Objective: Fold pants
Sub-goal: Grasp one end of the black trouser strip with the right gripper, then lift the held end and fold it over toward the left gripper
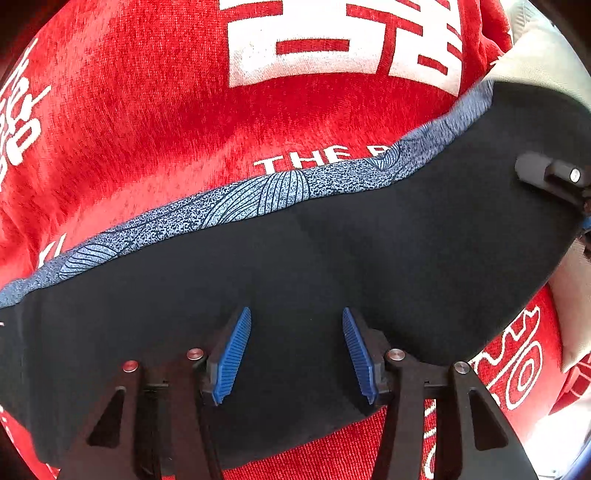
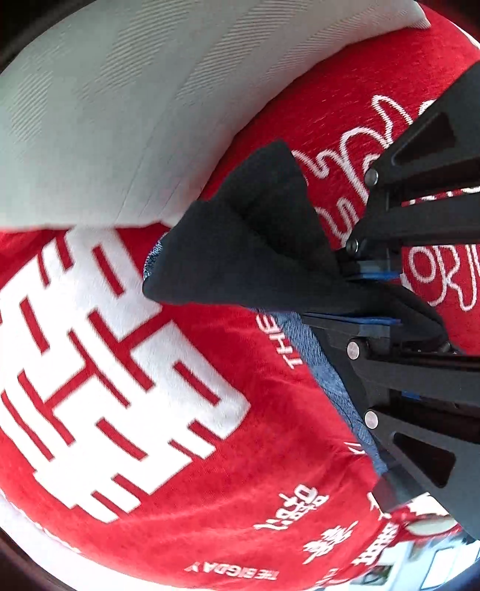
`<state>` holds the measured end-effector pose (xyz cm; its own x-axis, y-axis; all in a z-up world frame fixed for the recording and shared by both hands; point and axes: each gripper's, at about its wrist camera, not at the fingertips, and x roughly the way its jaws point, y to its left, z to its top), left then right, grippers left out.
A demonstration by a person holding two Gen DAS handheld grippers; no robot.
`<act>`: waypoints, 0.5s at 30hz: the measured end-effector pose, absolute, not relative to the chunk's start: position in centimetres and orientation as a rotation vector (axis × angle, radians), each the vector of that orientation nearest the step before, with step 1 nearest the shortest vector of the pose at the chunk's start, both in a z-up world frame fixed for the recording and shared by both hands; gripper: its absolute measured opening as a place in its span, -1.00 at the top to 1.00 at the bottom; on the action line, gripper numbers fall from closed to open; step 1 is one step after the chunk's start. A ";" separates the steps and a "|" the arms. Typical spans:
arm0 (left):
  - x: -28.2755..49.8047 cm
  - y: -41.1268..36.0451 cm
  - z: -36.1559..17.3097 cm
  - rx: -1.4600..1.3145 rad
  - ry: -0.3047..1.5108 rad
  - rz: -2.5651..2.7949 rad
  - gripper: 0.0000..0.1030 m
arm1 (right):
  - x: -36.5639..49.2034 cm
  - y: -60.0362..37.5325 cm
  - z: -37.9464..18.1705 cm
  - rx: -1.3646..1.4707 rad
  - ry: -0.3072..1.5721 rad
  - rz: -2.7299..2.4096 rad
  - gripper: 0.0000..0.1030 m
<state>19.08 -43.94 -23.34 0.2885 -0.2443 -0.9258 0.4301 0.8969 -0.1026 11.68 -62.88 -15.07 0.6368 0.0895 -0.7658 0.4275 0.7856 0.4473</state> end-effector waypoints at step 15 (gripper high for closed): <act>21.4 -33.7 -19.2 0.005 1.288 -0.464 -0.02 | 14.1 -50.0 -9.6 0.206 0.895 -0.094 0.72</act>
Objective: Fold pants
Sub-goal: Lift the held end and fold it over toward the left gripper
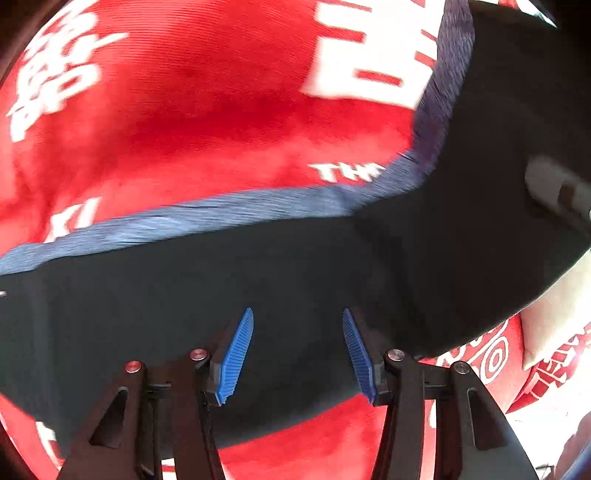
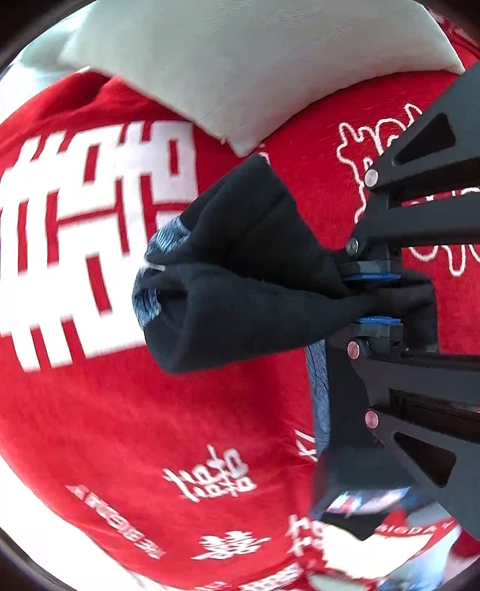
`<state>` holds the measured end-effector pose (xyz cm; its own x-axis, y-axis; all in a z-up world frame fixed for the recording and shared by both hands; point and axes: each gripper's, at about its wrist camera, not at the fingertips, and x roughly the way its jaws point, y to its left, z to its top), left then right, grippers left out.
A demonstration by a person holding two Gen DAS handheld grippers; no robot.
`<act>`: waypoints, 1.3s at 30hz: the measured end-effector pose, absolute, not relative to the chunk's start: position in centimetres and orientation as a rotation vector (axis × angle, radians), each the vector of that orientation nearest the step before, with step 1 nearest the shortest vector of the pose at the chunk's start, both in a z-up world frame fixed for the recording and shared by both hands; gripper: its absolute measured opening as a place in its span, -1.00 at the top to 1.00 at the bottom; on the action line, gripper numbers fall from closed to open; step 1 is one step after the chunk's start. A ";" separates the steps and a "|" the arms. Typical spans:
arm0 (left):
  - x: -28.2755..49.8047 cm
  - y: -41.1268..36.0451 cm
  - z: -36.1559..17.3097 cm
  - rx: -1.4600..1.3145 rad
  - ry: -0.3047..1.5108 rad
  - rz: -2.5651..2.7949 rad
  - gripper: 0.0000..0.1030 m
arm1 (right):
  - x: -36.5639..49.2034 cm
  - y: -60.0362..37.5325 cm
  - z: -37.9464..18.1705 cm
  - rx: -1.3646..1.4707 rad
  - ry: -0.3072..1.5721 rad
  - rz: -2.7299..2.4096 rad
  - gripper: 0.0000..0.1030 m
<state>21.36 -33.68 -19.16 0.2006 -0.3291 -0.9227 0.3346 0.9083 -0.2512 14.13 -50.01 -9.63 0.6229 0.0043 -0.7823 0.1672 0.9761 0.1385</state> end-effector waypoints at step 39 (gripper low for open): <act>22.7 -19.2 -15.4 -0.029 1.369 -0.571 -0.45 | 9.3 -35.3 -15.7 -0.112 1.149 -0.041 -0.26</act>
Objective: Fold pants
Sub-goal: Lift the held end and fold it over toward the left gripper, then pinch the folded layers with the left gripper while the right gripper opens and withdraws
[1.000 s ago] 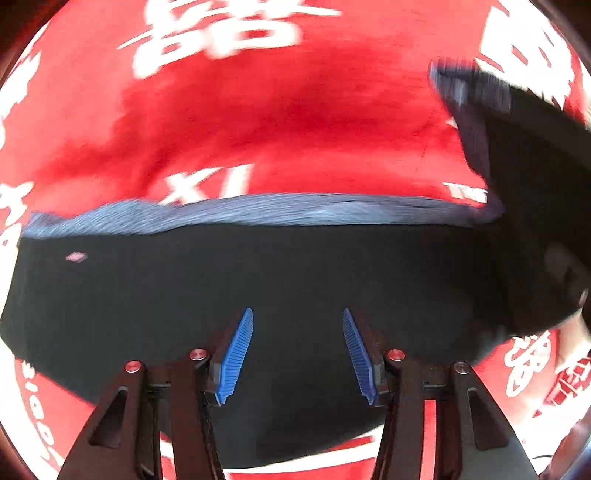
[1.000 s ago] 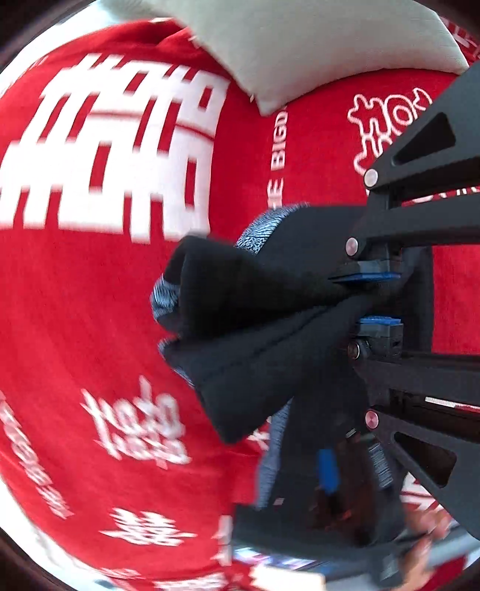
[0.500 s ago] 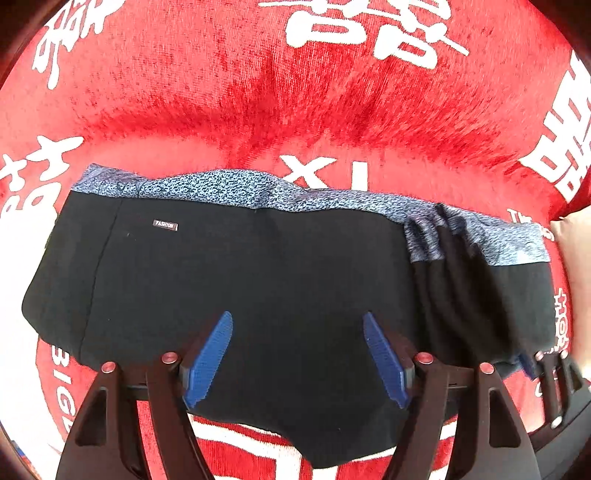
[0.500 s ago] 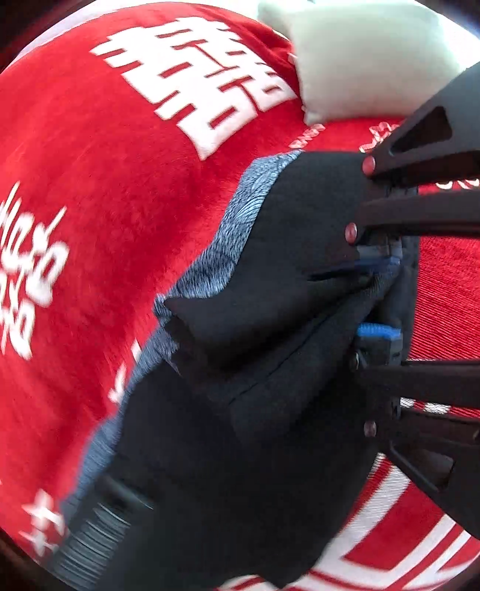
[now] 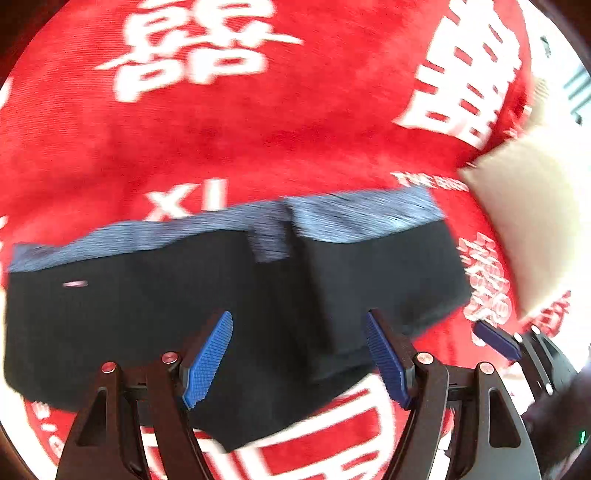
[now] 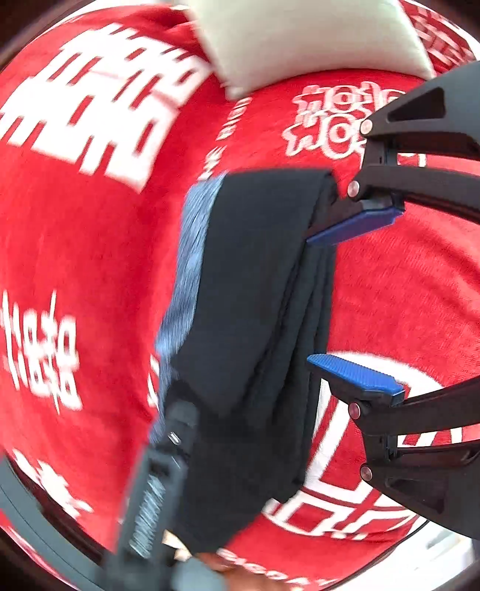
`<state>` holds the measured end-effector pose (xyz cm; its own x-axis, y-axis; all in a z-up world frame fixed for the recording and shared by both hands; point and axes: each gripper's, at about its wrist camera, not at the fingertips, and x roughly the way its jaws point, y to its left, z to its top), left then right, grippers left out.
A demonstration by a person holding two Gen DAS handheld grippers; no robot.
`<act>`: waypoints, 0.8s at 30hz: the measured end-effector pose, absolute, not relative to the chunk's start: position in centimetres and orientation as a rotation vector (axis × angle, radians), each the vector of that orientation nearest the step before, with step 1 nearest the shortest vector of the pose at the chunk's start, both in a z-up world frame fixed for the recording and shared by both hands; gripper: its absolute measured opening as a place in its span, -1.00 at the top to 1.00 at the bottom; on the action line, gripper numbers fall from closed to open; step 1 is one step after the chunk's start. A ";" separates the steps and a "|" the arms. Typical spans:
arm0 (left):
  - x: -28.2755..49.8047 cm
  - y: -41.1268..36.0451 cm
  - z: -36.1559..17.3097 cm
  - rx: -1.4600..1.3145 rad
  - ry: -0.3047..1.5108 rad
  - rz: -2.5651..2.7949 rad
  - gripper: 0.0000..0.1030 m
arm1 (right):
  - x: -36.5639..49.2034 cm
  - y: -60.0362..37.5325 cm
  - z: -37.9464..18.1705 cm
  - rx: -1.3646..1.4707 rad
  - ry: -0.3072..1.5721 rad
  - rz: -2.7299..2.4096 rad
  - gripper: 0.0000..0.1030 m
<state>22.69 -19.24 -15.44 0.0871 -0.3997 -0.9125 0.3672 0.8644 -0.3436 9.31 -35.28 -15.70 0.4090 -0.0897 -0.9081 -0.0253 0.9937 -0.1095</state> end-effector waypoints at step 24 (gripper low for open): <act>23.1 -21.2 -18.0 -0.135 1.534 -0.623 0.89 | 8.5 -41.1 -17.2 0.204 1.242 -0.077 0.40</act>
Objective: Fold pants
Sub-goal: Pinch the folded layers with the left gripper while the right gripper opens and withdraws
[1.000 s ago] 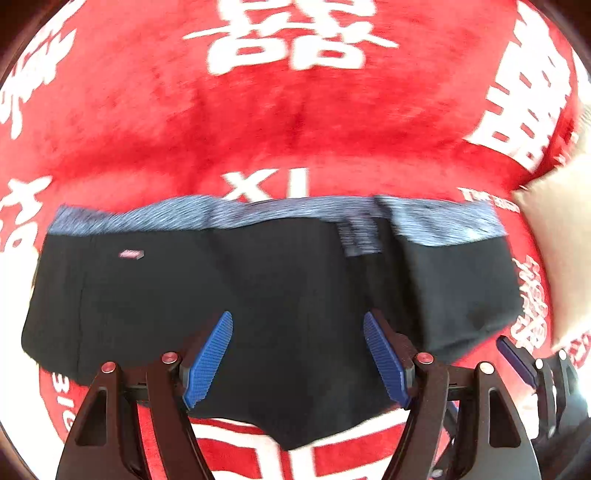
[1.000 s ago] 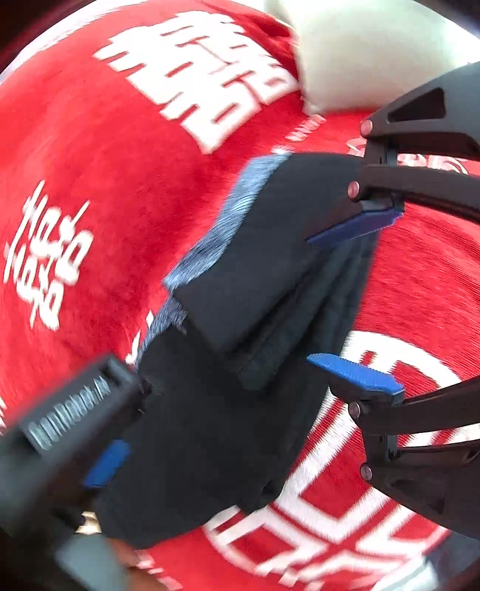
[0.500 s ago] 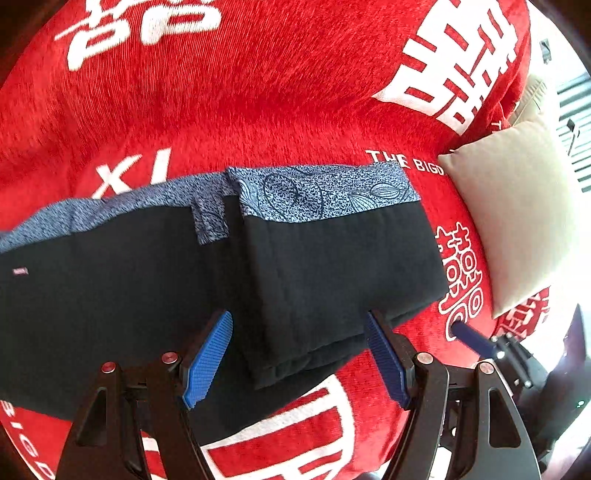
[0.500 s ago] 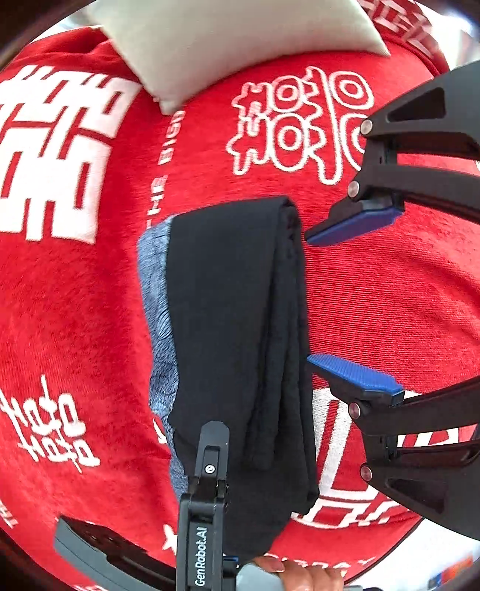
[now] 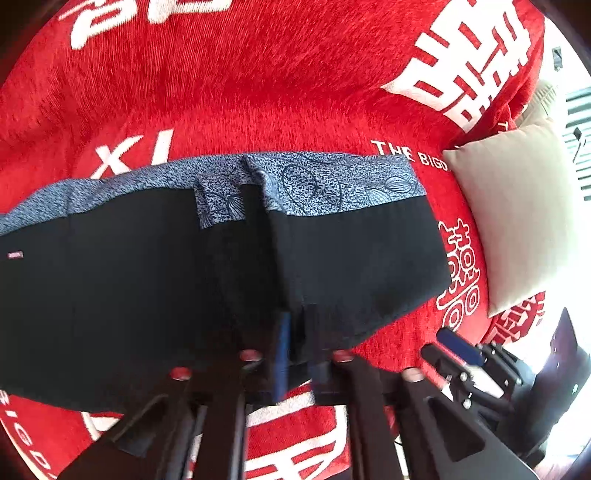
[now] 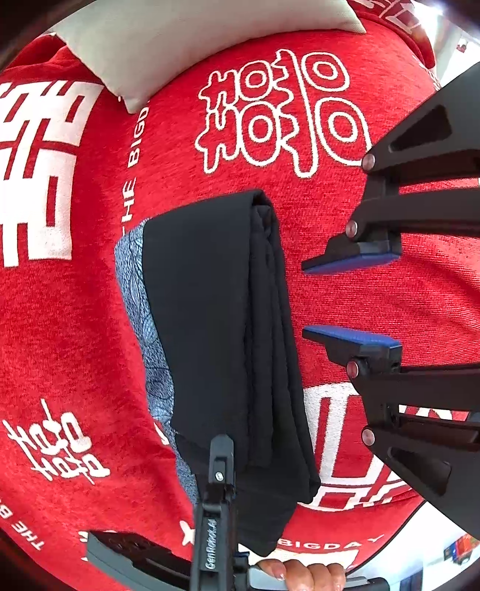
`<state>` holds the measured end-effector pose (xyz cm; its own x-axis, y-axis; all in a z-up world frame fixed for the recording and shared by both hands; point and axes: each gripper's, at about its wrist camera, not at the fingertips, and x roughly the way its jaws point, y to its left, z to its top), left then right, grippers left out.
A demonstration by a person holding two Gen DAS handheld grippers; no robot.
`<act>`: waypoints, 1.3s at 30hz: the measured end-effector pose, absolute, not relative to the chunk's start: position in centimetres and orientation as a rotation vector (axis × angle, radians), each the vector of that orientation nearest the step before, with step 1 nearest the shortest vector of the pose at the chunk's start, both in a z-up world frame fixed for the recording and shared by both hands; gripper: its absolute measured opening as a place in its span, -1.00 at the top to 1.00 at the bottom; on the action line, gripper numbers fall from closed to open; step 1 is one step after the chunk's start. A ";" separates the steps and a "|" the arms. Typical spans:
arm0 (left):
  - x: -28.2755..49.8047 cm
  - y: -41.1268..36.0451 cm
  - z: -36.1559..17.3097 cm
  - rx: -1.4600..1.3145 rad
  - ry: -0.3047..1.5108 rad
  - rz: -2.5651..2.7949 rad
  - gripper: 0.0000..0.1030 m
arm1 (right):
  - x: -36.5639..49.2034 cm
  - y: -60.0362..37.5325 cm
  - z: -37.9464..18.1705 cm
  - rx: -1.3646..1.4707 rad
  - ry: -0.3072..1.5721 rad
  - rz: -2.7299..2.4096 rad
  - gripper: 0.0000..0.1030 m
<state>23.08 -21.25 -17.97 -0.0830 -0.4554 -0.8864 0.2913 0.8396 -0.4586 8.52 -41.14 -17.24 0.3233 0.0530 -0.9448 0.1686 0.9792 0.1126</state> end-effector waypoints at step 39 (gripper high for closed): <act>21.3 -20.5 -17.6 -0.069 1.458 -0.387 0.88 | 24.0 -47.6 -21.4 0.284 1.243 -0.044 0.35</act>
<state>21.25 -20.50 -17.62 0.0628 -0.2970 -0.9528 0.2145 0.9364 -0.2777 23.98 -47.59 -21.41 0.3263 0.1207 -0.9375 0.1868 0.9640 0.1892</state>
